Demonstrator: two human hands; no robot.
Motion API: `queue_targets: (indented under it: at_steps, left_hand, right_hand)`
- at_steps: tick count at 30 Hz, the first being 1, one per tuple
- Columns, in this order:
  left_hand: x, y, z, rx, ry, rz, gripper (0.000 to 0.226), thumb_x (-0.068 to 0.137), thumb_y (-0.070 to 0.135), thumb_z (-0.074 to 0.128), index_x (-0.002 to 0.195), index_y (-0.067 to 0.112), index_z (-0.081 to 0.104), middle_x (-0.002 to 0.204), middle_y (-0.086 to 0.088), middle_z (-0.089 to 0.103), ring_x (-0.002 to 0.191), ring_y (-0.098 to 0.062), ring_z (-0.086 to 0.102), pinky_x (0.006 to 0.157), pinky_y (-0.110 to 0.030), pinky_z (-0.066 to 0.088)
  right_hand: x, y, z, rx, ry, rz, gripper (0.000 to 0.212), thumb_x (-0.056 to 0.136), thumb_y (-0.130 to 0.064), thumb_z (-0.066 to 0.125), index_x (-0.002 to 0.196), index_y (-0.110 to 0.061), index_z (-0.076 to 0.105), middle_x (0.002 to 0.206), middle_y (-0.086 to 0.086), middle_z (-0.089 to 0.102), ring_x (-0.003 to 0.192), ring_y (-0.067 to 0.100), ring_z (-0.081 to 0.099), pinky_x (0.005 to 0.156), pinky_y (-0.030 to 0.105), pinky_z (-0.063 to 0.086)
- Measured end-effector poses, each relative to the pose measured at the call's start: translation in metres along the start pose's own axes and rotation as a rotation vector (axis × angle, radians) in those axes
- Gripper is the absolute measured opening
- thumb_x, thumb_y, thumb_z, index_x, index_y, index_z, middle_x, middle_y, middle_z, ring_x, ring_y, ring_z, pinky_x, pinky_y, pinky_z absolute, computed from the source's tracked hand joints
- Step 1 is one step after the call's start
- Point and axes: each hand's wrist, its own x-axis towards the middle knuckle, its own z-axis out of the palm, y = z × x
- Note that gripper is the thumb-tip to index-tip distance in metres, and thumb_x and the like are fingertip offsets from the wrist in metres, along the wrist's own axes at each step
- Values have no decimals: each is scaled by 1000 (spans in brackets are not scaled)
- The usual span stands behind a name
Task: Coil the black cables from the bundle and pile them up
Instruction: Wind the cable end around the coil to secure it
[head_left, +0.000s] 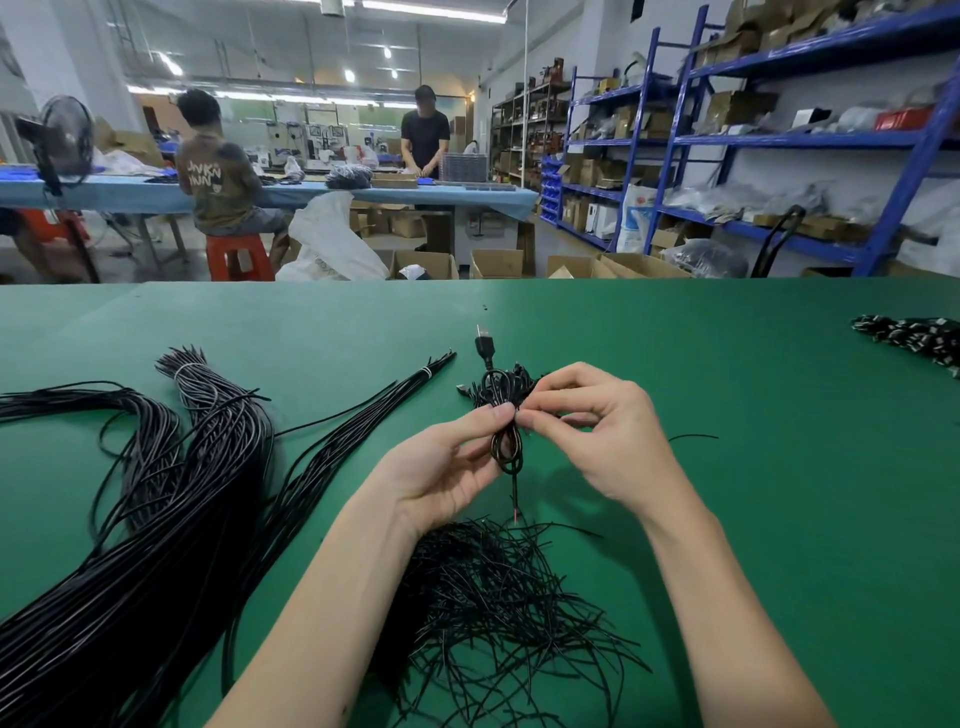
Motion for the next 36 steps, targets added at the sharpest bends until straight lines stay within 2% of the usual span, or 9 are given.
queue_targets:
  at_steps: [3, 6, 18, 21, 25, 28, 30, 33, 36]
  left_hand:
    - [2, 2, -1, 134, 3, 93, 55, 61, 8, 81, 114, 4, 68, 96, -7, 76, 80, -11, 70, 81, -23, 60]
    - [-1, 5, -2, 347, -70, 240, 38, 62, 16, 84, 99, 9, 78, 103, -7, 76, 95, -15, 67, 95, -25, 54]
    - [-8, 0, 6, 891, -54, 770, 14, 79, 3, 81, 90, 11, 78, 87, -5, 78, 80, -13, 71, 80, -29, 58]
    - [-5, -1, 3, 1179, -96, 1047, 15, 80, 1, 81, 94, 8, 79, 87, -3, 75, 81, -14, 71, 80, -35, 59]
    - [2, -4, -7, 1590, -137, 1376, 16, 85, 10, 79, 101, 12, 80, 96, 2, 73, 87, -15, 65, 81, -26, 53]
    - [9, -9, -11, 1564, 141, 1236, 12, 84, 16, 78, 94, 23, 80, 95, 13, 71, 88, -8, 61, 80, -21, 47]
    - [10, -4, -12, 1327, 282, 868, 6, 88, 25, 74, 85, 29, 77, 88, 16, 72, 75, -2, 61, 72, -20, 45]
    - [7, 1, -13, 828, 134, 247, 27, 93, 45, 66, 94, 21, 79, 91, 8, 75, 67, -5, 59, 68, -22, 47]
    - [8, -1, -14, 683, 27, 186, 37, 83, 34, 75, 111, 9, 74, 95, -5, 63, 61, -6, 48, 59, -16, 41]
  right_hand:
    - [1, -2, -2, -36, 3, 45, 7, 82, -11, 84, 83, -18, 83, 89, -8, 73, 84, 12, 70, 73, 35, 59]
    - [2, -4, -3, 38, -33, 128, 4, 83, -8, 82, 84, -12, 82, 88, -3, 75, 78, 10, 70, 70, 31, 59]
    - [-1, 2, -7, 654, -73, 591, 8, 69, -6, 77, 71, -11, 83, 79, 4, 77, 69, 5, 69, 64, 15, 56]
    - [-5, 7, -9, 701, -112, 688, 29, 79, 10, 65, 66, -10, 82, 74, 4, 76, 61, 3, 68, 59, 13, 54]
    - [-10, 9, -12, 586, -140, 750, 16, 79, -2, 72, 76, -12, 83, 72, 2, 74, 62, 7, 61, 59, 16, 52]
    - [-6, 12, -15, 117, 20, 519, 9, 85, -17, 81, 77, -22, 82, 76, 2, 77, 70, 15, 63, 67, 27, 55]
    - [-4, 13, -12, -30, 138, 323, 11, 84, -22, 82, 76, -28, 79, 76, -7, 76, 67, 11, 63, 70, 29, 55]
    - [-9, 14, -2, -65, 113, 178, 14, 86, -23, 81, 77, -33, 75, 85, -19, 74, 73, 4, 65, 64, 14, 47]
    - [-11, 16, 5, -41, 80, 167, 16, 86, -24, 81, 76, -36, 75, 87, -19, 74, 77, 5, 64, 60, 14, 46]
